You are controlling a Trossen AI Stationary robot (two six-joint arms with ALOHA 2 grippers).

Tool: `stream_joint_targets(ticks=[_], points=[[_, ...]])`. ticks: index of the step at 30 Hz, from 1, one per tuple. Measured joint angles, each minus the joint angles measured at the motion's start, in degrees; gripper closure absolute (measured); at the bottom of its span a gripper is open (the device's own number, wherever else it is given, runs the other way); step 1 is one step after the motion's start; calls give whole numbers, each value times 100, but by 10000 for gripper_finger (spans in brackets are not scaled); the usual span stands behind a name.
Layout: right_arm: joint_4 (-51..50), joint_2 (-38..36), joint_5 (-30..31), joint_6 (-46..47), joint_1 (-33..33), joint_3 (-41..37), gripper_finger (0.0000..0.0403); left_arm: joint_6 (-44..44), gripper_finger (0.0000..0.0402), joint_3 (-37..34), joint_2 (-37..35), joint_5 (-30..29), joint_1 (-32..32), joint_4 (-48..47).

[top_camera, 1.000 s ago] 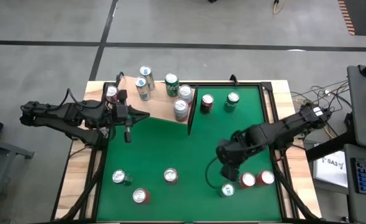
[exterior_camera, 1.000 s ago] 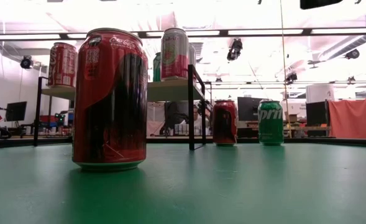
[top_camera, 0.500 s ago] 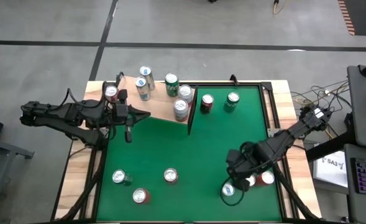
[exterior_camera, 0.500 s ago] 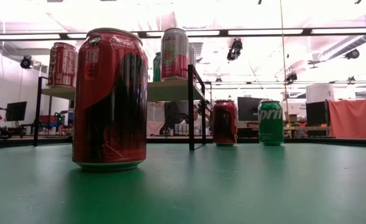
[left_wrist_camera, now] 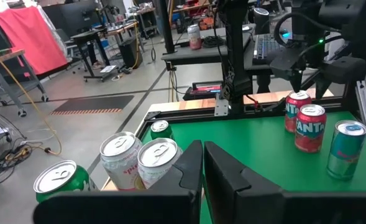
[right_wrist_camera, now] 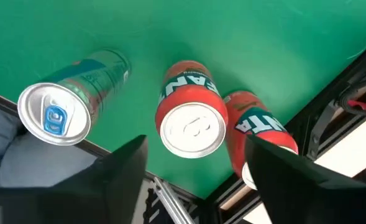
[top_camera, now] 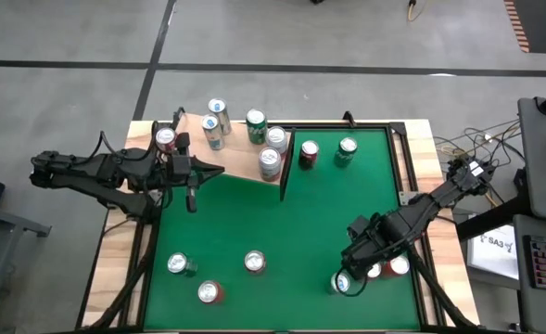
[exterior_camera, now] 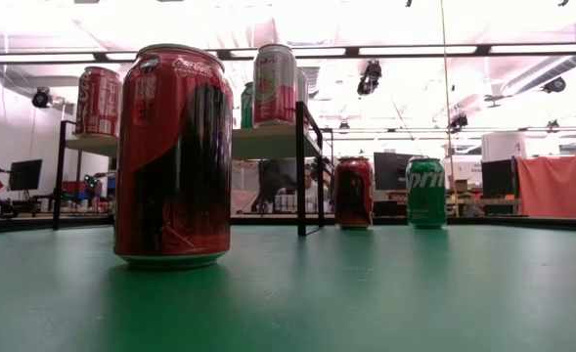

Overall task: Place canned beverage on shelf
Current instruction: Put the red soda can on the shelf

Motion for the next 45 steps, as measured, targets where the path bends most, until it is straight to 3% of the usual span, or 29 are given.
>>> stream_joint_targets(ticks=[5, 10, 21, 45], points=[[64, 4, 46, 32, -4, -23, 91, 5, 402, -2, 0, 0, 0, -2], [415, 4, 41, 215, 67, -265, 72, 22, 402, -2, 0, 0, 2, -19], [823, 7, -151, 570, 402, -1007, 76, 75, 402, -2, 0, 0, 1, -37], [2090, -15, -160, 632, 420, -2229, 76, 131, 402, -2, 0, -1, 1, -39]])
